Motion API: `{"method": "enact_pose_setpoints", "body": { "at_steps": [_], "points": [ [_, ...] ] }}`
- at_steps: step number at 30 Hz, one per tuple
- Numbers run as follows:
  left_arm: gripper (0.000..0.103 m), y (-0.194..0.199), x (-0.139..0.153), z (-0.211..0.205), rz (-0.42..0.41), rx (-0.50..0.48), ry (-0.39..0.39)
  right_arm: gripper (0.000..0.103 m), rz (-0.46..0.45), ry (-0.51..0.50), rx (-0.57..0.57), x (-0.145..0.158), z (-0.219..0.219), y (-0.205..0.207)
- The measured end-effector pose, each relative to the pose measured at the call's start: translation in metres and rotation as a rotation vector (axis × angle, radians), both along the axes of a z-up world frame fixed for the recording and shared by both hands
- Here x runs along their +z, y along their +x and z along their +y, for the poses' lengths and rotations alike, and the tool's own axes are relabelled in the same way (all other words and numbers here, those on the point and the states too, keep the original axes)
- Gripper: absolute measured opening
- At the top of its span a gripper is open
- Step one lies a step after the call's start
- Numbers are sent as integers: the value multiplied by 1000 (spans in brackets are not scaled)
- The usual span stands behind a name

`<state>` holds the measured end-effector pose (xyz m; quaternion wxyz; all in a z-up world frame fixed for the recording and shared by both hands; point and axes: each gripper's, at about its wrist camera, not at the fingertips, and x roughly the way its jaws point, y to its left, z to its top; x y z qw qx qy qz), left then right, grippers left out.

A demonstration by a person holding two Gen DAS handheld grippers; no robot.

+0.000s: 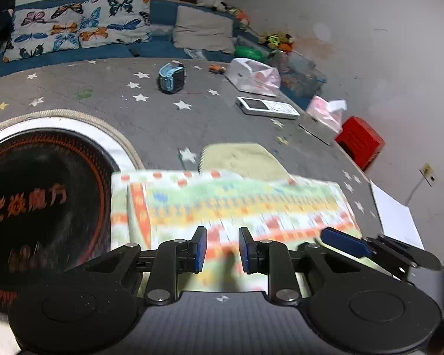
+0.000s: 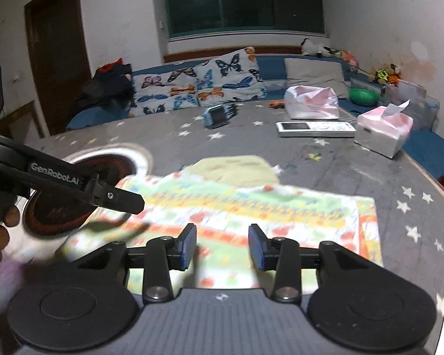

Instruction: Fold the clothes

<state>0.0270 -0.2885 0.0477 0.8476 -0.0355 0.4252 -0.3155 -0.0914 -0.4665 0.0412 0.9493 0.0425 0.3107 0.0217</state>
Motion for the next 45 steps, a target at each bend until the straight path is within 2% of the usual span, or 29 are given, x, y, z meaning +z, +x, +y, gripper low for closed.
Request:
{"method": "enact_pose_setpoints", "body": {
  "at_steps": [6,10,14,18,23,27,37,45],
  "points": [
    [25,-31,-4,8,-65,-13,61,42,-3,-77,19,-9,26,-27],
    [27,-38,-12,8,-80,-12,92,45,1,-79,12,-14,33,-35],
    [27,-42,-12,14,-86,-12,88,45,-12,-74,3,-9,33,-42],
    [27,-46,-3,16,-88,-14,42,45,-10,-37,-58,-9,19,-44],
    [26,-45,-15,2,-74,-43,99,45,4,-29,-67,-11,13,-46],
    [27,-46,-20,4,-75,-41,94,45,-13,-41,-67,-7,15,-49],
    [27,-49,-14,10,-61,-36,84,45,9,-25,-85,-11,10,-49],
    [46,-54,-2,23,-62,1,87,48,-3,-41,-54,-4,21,-53]
  ]
}}
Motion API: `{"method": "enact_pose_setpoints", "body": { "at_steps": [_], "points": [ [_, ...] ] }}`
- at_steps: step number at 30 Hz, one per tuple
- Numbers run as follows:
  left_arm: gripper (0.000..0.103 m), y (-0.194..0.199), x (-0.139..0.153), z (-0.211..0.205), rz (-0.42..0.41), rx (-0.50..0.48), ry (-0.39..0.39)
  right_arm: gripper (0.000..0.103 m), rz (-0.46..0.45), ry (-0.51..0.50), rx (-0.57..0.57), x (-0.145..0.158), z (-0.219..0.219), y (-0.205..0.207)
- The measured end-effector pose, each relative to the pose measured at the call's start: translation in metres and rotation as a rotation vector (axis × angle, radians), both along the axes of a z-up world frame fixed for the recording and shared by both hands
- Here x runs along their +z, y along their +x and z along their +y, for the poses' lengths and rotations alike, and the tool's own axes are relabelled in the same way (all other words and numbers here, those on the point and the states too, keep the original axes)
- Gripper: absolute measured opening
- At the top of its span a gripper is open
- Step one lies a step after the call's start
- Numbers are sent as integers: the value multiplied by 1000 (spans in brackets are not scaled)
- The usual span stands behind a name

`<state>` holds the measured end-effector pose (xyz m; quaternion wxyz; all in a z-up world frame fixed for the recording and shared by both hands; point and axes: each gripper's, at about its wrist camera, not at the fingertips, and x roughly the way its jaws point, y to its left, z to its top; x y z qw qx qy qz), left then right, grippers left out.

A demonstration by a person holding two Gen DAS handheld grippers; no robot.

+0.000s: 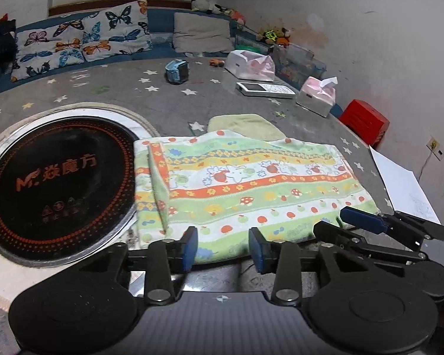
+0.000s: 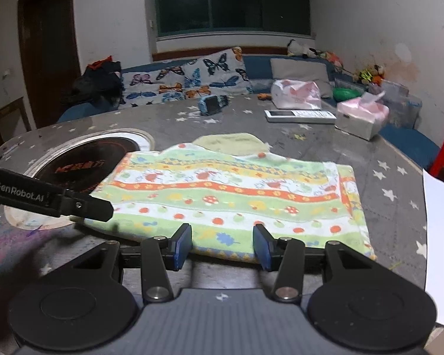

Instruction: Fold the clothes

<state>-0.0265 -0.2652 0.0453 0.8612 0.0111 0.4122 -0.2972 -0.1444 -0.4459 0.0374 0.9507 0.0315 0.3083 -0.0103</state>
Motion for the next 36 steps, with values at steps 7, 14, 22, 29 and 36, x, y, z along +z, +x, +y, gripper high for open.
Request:
{"method": "enact_pose_setpoints", "body": {
  "at_steps": [7,14,22,29,36],
  "points": [
    [60,-6,-1,15,9,38,21,56,4,-15,43,-1,19,-5],
    [79,-17,-5,24,9,59,57,67,25,4,19,-4,24,-13],
    [102,-27,-4,32,-5,110,75,84,48,35,-46,-6,25,-22],
    [103,-38,-5,35,-26,122,113,91,65,40,-112,-8,29,-30],
    [103,-45,-6,37,-19,126,119,92,77,85,-160,-11,26,-39]
  ]
}}
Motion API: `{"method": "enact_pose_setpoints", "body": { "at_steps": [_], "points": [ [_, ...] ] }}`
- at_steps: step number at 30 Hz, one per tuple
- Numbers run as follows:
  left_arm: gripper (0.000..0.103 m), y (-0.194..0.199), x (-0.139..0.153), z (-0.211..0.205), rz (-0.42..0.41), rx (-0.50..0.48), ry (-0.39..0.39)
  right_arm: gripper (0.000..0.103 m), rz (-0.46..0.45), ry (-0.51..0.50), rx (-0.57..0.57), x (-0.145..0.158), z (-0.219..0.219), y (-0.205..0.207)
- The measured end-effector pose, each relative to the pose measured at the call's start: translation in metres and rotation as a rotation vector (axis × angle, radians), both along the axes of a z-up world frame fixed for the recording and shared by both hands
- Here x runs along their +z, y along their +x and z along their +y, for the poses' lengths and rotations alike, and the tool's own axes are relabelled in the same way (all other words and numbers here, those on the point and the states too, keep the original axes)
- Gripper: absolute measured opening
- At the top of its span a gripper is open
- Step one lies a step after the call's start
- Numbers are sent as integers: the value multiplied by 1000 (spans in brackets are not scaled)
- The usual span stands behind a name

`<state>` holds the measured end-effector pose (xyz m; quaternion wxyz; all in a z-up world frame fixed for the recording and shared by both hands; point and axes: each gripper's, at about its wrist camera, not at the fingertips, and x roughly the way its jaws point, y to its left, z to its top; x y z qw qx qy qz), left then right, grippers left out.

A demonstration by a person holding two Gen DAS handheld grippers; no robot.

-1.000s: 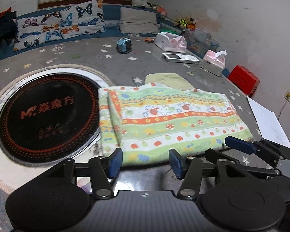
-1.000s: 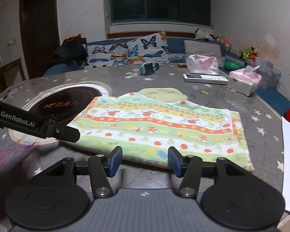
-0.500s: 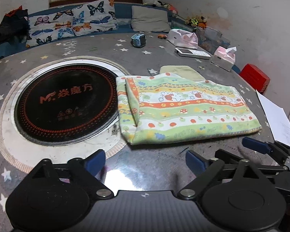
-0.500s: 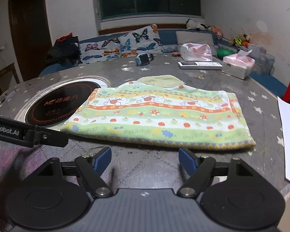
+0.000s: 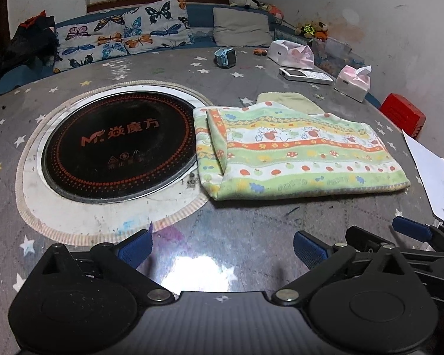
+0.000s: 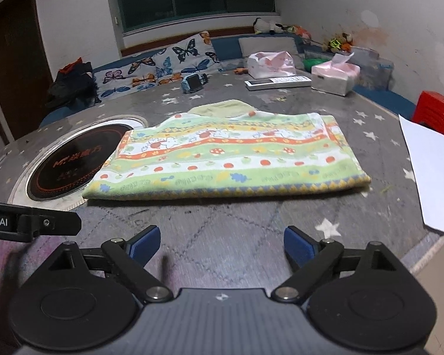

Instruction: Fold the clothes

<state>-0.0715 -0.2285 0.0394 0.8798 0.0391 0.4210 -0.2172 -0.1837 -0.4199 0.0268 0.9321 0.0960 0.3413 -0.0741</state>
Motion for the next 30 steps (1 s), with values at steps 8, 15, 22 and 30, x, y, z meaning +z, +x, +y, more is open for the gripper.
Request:
{"method": "enact_pose_setpoints", "body": {
  "at_steps": [8,15,22,30],
  "points": [
    [103,-9,1,-3,-22,-20,19,97,-9,-6,-31,3,0,-5],
    [103,-14,0,-7,-26,-44,28,97,-9,-4,-40,3,1,-7],
    [103,-19,0,-10,-36,-64,42,98,-4,-4,-46,3,0,-8],
    [103,-22,0,-14,-46,-82,55,98,-2,-4,-48,3,-1,-7]
  ]
}}
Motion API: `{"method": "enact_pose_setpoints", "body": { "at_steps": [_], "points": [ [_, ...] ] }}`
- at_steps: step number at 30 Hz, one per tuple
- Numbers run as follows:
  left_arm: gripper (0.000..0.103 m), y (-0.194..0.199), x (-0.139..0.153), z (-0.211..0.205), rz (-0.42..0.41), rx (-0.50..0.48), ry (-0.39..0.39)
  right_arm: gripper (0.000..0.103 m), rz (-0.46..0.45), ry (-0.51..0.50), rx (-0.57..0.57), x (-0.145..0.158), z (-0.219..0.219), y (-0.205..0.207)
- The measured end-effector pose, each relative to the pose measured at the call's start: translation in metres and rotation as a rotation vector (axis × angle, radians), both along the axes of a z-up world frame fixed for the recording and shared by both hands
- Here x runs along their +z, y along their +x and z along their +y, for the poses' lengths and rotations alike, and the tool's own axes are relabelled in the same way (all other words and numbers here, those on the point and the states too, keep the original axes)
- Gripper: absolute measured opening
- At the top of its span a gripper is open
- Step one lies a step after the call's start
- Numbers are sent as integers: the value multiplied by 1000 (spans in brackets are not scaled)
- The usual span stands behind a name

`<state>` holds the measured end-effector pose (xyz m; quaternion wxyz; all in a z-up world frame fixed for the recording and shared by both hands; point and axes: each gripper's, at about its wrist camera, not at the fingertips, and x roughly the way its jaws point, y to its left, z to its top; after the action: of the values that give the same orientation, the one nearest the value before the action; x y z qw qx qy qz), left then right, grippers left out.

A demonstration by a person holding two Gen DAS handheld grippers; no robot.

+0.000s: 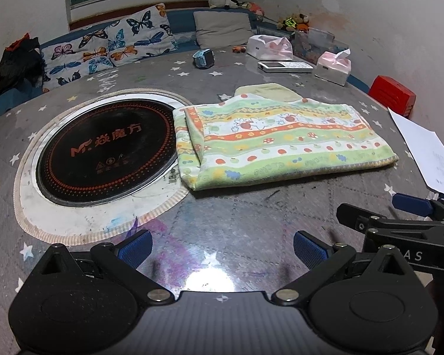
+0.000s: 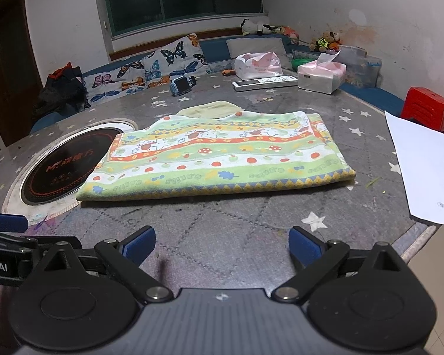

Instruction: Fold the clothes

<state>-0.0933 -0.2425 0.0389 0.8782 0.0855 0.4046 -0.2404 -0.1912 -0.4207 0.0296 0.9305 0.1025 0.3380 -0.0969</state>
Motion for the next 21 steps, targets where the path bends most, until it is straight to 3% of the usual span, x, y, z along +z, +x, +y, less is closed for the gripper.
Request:
{"method": "enact_pose_setpoints", "body": {
  "at_steps": [21],
  "points": [
    [103,-2,-2,-4,-3,-18,7,99,2,15,-1,-2,-1,1]
  ]
}}
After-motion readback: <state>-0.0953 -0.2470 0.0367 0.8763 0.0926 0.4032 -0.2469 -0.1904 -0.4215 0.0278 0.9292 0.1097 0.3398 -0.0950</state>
